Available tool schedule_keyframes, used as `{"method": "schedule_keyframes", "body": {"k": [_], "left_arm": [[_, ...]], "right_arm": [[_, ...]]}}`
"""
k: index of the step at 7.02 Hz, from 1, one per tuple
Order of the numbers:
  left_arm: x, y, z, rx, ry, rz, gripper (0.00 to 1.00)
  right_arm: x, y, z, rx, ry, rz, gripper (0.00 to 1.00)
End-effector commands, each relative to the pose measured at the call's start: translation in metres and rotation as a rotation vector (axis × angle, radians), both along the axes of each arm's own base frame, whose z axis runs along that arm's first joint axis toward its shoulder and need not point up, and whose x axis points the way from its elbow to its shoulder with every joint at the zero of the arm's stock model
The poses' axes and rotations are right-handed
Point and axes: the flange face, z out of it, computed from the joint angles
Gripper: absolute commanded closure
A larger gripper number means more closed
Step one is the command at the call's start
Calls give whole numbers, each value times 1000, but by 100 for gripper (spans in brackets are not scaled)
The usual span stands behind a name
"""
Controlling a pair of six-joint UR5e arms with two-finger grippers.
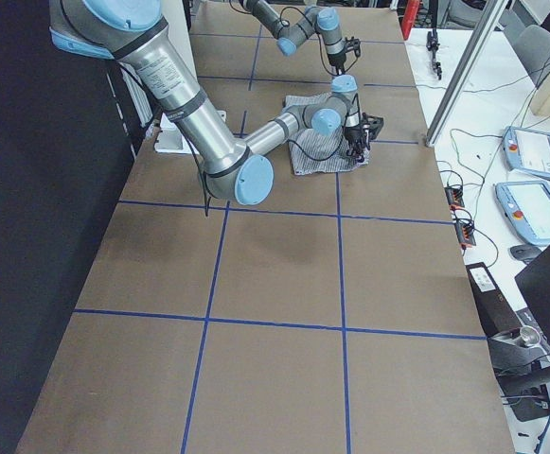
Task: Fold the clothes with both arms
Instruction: 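Release the hem and raise both grippers away from the shirt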
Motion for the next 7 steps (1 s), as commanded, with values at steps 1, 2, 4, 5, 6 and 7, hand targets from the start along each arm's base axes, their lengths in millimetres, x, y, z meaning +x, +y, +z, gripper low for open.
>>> {"method": "schedule_keyframes", "body": {"k": [1, 2, 4, 5, 6, 7], "left_arm": [[-3, 3, 1, 83, 1, 60, 0], [-7, 8, -2, 91, 16, 67, 0], [-26, 29, -10, 122, 50, 70, 0], [-33, 46, -14, 128, 75, 83, 0], [-44, 66, -10, 104, 115, 128, 0], [-33, 106, 2, 104, 133, 183, 0]], "right_arm": [[-8, 3, 4, 49, 48, -21, 0], [-5, 1, 3, 68, 55, -39, 0], [25, -12, 9, 142, 98, -138, 0], [55, -16, 21, 151, 80, -217, 0], [79, -7, 26, 176, 64, -251, 0], [85, -1, 23, 185, 55, -251, 0]]}}
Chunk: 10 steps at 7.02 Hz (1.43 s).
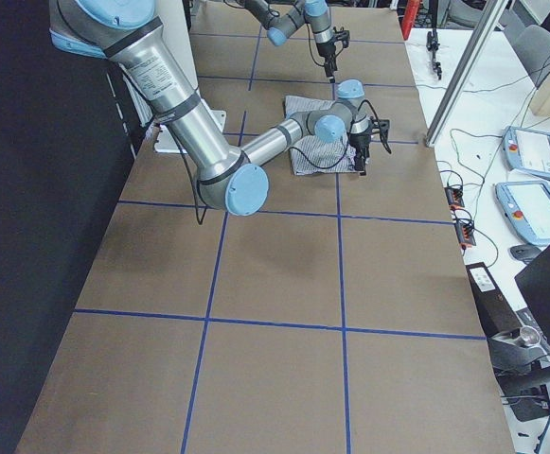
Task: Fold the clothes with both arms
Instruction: 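Lower the left gripper to the folded shirt's side edge and grasp it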
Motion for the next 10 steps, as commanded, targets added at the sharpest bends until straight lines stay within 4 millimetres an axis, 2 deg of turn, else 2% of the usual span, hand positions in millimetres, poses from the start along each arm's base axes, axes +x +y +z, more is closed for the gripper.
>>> {"method": "schedule_keyframes", "body": {"k": [1, 2, 3, 5, 9, 10], "left_arm": [[17, 70, 22, -64, 78, 53, 1], [34, 93, 28, -133, 145, 20, 21], [44, 106, 39, -174, 148, -15, 36], [61, 121, 45, -205, 143, -13, 39], [73, 136, 48, -211, 136, 16, 45], [76, 141, 48, -222, 139, 17, 50]], "right_arm": [[18, 7, -1, 20, -15, -25, 0], [18, 7, -1, 22, -16, -24, 0], [18, 7, -1, 21, -16, -23, 0], [18, 7, -1, 19, -17, -21, 0], [18, 7, 1, 14, -16, -16, 0], [18, 8, 0, 16, -18, -15, 0]]}}
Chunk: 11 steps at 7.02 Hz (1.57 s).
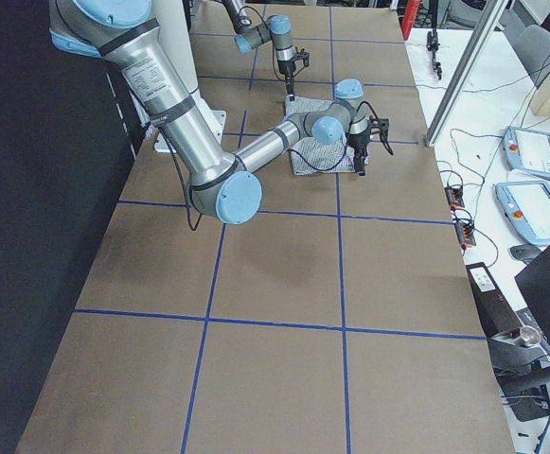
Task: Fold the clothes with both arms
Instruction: 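Lower the left gripper to the folded shirt's side edge and grasp it, then drag the edge away from the robot with the left gripper, rotating the shirt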
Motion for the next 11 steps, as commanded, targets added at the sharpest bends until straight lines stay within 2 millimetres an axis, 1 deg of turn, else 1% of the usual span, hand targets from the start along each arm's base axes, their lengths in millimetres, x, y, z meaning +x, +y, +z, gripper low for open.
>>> {"method": "schedule_keyframes", "body": {"k": [1, 2, 3, 4, 5, 6, 7, 8, 9, 10, 11], "left_arm": [[7, 9, 0, -17, 3, 8, 63], [10, 12, 0, -16, 2, 13, 76], [9, 12, 1, -15, 2, 12, 100], [7, 12, 5, -17, -7, 10, 100], [-1, 16, 16, -17, -22, 17, 100], [-7, 9, 20, 14, -40, 27, 100], [-30, -20, 27, 88, -77, 23, 100], [-61, -63, 44, 152, -143, 9, 100], [-89, -105, 70, 190, -213, -6, 100], [-99, -157, 68, 209, -246, -46, 100], [-87, -210, 59, 213, -287, -112, 100]], "right_arm": [[0, 0, -1, 0, -3, 2, 0], [0, 0, -1, 0, -3, 2, 0], [0, 0, -2, 1, -4, 2, 0], [0, 0, -3, 2, -6, 4, 0], [0, 0, -3, 2, -6, 4, 0], [-1, 1, -3, 2, -6, 2, 0], [-1, 1, -1, -1, -2, 1, 0], [-1, 1, -2, 0, -3, 1, 0], [-1, 1, -2, -2, -3, 2, 0], [-1, 1, 0, -4, -1, 2, 0], [-1, 1, 1, -5, 0, 2, 0]]}}
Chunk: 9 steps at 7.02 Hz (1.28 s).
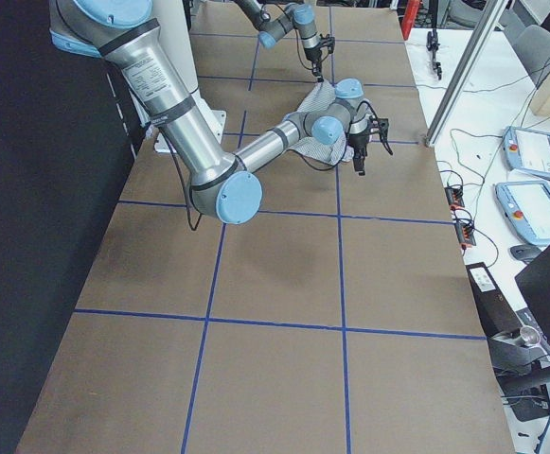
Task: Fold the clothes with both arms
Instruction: 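Drag the edge away from the robot with the left gripper, rotating the shirt, then raise the left gripper away while the right gripper reaches toward the collar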
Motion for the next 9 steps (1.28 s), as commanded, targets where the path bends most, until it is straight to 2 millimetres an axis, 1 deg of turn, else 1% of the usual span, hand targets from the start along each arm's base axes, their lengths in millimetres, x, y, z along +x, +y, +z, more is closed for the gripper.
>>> {"method": "schedule_keyframes", "body": {"k": [1, 2, 3, 4, 5, 6, 7, 8, 9], "left_arm": [[4, -110, -5, 50, -51, -124, 100], [9, -153, 13, 72, -48, -146, 100], [6, -188, 15, 107, -62, -162, 100], [0, -194, 19, 103, -71, -169, 100], [-9, -188, 41, 106, -99, -152, 21], [-29, -180, 53, 220, -127, -79, 0], [-53, -184, 55, 277, -114, -17, 0], [-58, -182, 56, 272, -89, 12, 0], [-59, -180, 47, 285, -79, 10, 0]], "right_arm": [[1, 0, 2, -2, 2, 2, 0], [1, 0, 3, -4, 2, 3, 0], [1, 0, 4, -8, 2, 6, 0], [1, 0, 4, -7, 2, 7, 0], [0, 0, 3, -6, 1, 6, 0], [-7, 4, -3, -26, -19, 25, 0], [-23, 6, -26, -37, -55, 48, 0], [-47, 8, -53, -85, -105, 119, 4], [-86, 2, -66, -102, -156, 212, 17]]}}
